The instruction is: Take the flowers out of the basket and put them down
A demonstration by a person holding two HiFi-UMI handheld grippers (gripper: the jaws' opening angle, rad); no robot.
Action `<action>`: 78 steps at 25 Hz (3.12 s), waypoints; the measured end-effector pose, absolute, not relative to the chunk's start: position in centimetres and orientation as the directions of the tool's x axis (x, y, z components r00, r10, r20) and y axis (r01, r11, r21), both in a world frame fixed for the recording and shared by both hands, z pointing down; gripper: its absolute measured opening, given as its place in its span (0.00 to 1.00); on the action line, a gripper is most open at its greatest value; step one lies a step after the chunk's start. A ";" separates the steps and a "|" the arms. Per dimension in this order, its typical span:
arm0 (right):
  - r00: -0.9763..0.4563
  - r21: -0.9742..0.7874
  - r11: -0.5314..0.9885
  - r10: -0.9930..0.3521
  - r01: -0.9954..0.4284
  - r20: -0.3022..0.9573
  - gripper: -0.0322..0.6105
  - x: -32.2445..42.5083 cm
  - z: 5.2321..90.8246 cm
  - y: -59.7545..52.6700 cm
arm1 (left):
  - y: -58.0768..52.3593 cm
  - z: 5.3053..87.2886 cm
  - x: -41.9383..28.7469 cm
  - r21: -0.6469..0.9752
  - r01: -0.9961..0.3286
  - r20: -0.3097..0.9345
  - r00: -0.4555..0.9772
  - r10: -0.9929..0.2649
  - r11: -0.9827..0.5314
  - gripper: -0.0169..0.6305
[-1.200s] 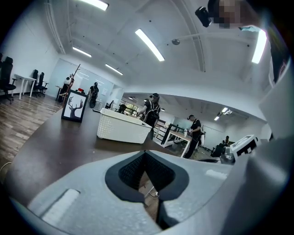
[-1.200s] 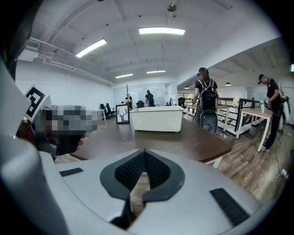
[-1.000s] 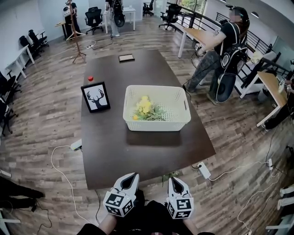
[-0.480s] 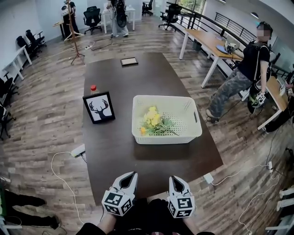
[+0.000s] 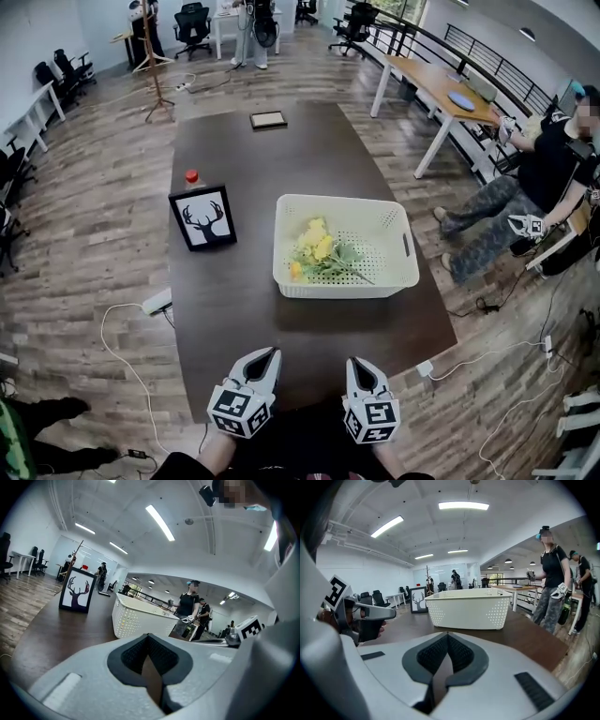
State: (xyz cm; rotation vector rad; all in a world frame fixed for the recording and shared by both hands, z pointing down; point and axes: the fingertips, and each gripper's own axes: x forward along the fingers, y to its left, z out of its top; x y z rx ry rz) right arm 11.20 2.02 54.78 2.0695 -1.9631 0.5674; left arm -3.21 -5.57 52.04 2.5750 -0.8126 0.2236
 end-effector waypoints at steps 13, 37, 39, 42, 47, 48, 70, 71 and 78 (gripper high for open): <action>-0.066 -0.090 0.032 -0.910 -0.995 0.409 0.06 14.7 52.8 -2.4 | -7.8 51.8 -2.3 0.363 -0.677 0.290 0.736 -0.612 -0.641 0.04; -0.136 -0.062 0.121 -0.916 -0.991 0.376 0.06 22.1 48.9 -7.3 | -9.0 51.3 1.2 0.346 -0.760 0.283 0.644 -0.711 -0.551 0.04; -0.144 -0.058 0.132 -0.919 -0.990 0.367 0.08 22.6 48.3 -7.8 | -9.0 51.4 1.4 0.345 -0.764 0.285 0.639 -0.714 -0.545 0.04; -0.165 -0.053 0.157 -0.921 -0.986 0.354 0.15 23.1 47.3 -8.5 | -8.9 51.3 1.7 0.345 -0.769 0.283 0.632 -0.722 -0.538 0.04; -0.226 -0.023 0.233 -0.906 -0.972 0.359 0.26 23.1 46.2 -10.1 | -9.1 51.3 1.6 0.344 -0.782 0.281 0.614 -0.738 -0.520 0.04; -0.243 -0.020 0.253 -0.898 -0.967 0.368 0.29 23.0 46.2 -10.5 | -9.1 51.3 1.5 0.343 -0.785 0.281 0.610 -0.741 -0.516 0.04; -0.458 -0.005 0.552 -0.686 -0.834 0.565 0.47 22.1 48.6 -17.7 | -10.1 51.3 0.6 0.323 -0.846 0.303 0.516 -0.801 -0.423 0.04; -0.464 -0.003 0.566 -0.674 -0.824 0.575 0.47 22.0 48.9 -17.9 | -10.1 51.3 0.6 0.323 -0.847 0.303 0.514 -0.802 -0.421 0.04; -0.482 -0.034 0.594 -0.617 -0.804 0.622 0.48 22.0 50.6 -19.1 | -10.3 51.2 0.3 0.320 -0.858 0.308 0.495 -0.812 -0.402 0.04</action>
